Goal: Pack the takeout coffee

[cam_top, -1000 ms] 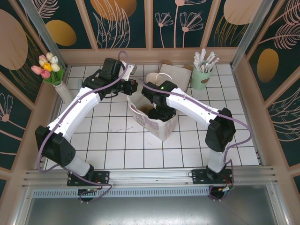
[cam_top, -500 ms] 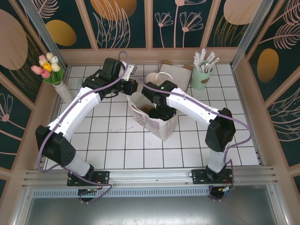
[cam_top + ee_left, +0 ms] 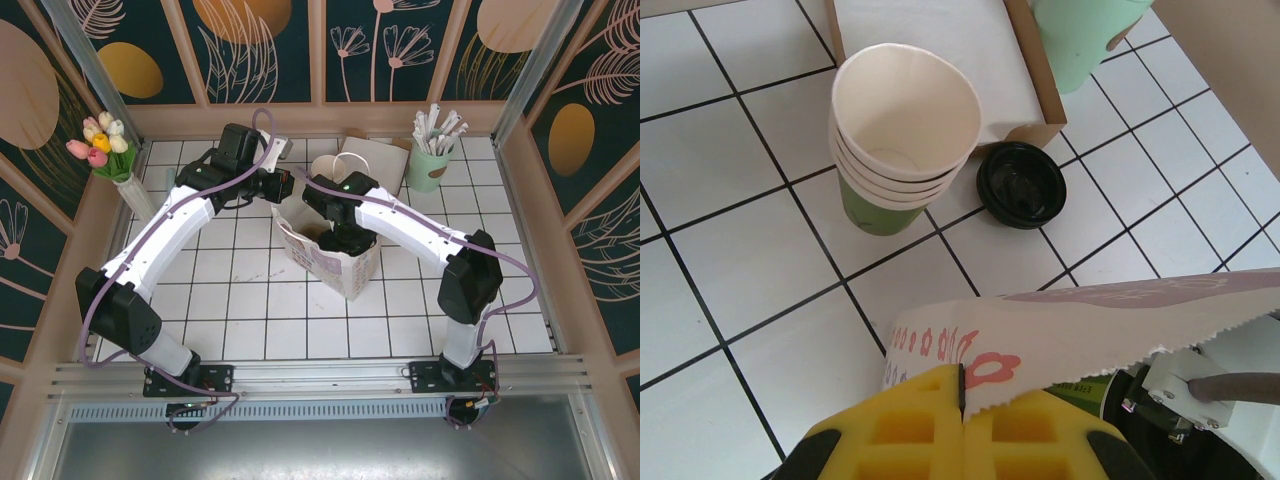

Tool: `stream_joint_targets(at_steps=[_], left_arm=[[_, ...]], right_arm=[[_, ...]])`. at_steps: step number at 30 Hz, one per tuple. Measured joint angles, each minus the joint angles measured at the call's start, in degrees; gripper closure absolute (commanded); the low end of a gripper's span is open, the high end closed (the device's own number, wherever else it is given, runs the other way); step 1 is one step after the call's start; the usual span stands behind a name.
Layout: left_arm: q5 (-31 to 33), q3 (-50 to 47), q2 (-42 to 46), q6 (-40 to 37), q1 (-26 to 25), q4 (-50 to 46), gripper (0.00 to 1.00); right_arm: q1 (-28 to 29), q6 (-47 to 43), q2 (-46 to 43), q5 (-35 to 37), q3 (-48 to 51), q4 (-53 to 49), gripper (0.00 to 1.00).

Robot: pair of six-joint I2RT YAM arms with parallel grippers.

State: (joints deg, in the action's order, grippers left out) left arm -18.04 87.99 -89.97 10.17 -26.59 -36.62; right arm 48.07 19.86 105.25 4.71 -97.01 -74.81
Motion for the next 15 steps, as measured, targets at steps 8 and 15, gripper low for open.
stream_joint_targets(at_steps=[8, 15], left_arm=[[0.0, 0.0, 0.0, 0.0, 0.0, 0.0, 1.0], [0.1, 0.0, 0.0, 0.0, 0.0, 0.0, 1.0]], right_arm=[[0.0, 0.0, 0.0, -0.1, 0.0, 0.4, 0.44], [-0.1, -0.3, 0.0, -0.7, 0.8, 2.0, 0.45]])
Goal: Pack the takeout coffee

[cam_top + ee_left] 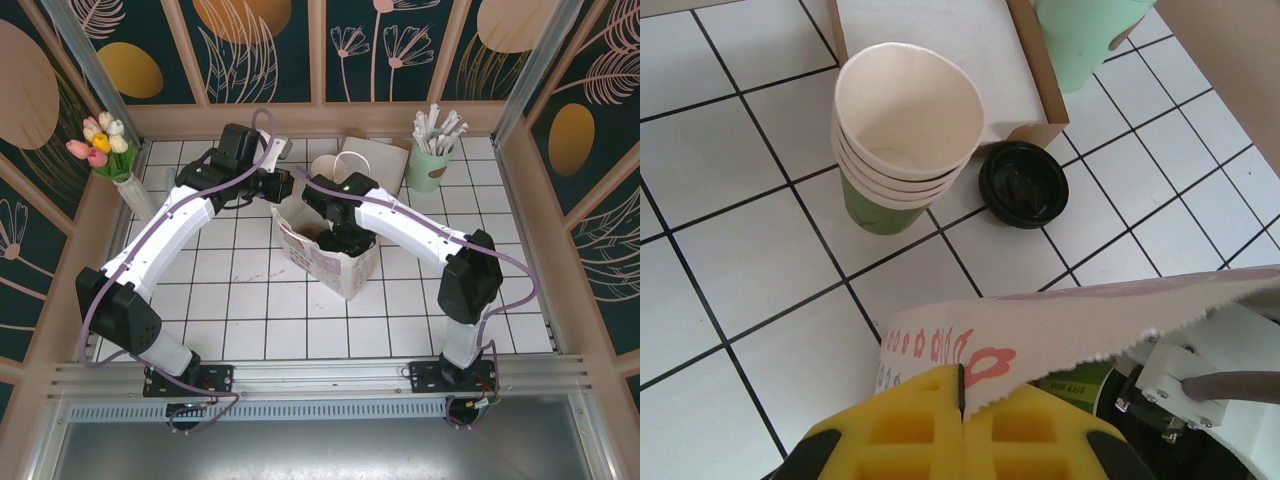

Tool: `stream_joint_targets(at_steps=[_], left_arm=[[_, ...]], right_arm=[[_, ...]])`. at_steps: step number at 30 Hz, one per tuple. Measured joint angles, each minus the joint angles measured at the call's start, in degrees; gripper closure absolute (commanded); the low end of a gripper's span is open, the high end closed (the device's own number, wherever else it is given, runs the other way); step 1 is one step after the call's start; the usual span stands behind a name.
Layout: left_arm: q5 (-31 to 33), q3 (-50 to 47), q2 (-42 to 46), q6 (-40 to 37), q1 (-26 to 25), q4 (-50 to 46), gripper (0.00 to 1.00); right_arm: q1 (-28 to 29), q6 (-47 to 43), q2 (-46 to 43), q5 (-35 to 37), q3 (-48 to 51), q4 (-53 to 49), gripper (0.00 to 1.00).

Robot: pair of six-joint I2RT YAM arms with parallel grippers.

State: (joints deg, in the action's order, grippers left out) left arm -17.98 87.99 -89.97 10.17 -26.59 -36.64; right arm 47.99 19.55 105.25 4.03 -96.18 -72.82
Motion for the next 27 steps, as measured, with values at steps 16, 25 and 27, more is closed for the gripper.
stream_joint_targets(at_steps=[16, 25, 27], left_arm=[[0.0, 0.0, 0.0, 0.0, 0.0, 0.0, 1.0], [0.0, 0.0, -0.1, 0.0, 0.0, 0.0, 1.0], [0.0, 0.0, -0.1, 0.0, 0.0, 0.0, 1.0]], right_arm=[[0.0, -0.1, 0.0, -0.8, 0.3, -0.3, 0.45], [0.0, -0.1, 0.0, -1.0, 0.3, -0.7, 0.45], [0.0, -0.1, 0.0, -1.1, 0.3, -0.7, 0.45]])
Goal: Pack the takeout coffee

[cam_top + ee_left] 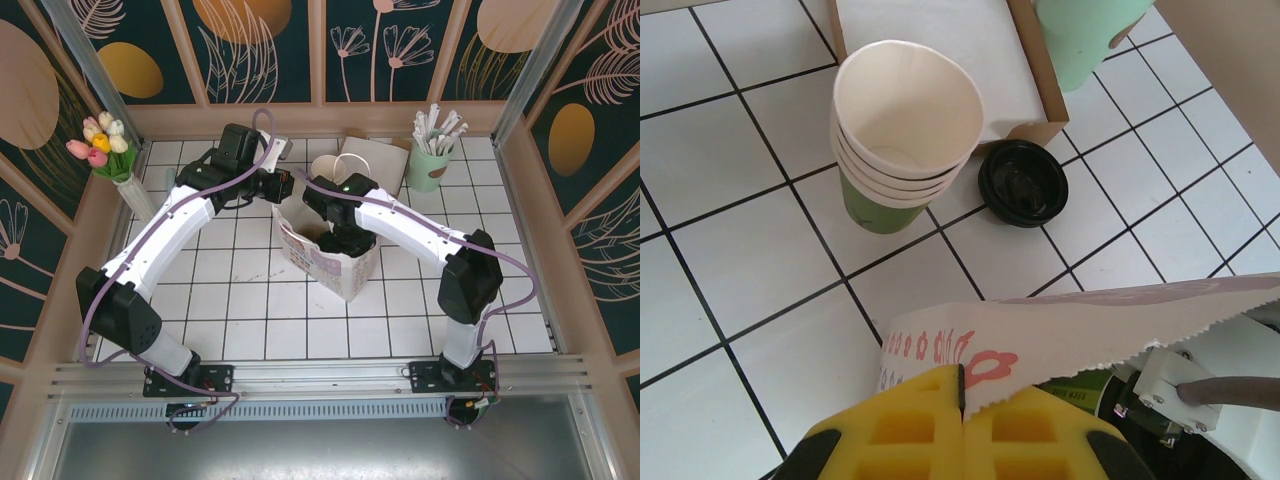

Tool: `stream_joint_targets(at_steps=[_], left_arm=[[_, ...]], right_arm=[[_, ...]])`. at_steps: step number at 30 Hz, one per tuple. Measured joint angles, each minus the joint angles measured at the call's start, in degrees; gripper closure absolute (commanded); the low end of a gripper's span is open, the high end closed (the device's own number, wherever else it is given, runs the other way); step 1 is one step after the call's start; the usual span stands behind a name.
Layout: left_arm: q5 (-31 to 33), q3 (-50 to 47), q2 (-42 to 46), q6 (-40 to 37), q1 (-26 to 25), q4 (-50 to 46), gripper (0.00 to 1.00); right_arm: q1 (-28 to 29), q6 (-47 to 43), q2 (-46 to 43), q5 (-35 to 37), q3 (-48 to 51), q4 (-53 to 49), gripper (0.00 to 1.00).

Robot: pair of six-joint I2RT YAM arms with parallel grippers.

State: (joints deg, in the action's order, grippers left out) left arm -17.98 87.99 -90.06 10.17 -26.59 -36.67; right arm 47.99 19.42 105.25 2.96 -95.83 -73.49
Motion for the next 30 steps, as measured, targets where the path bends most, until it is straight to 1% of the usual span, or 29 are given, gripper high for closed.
stream_joint_targets(at_steps=[30], left_arm=[[0.0, 0.0, -0.3, 0.0, 0.0, 0.0, 1.0]], right_arm=[[0.0, -0.9, 0.0, -1.5, 0.0, -0.7, 0.45]])
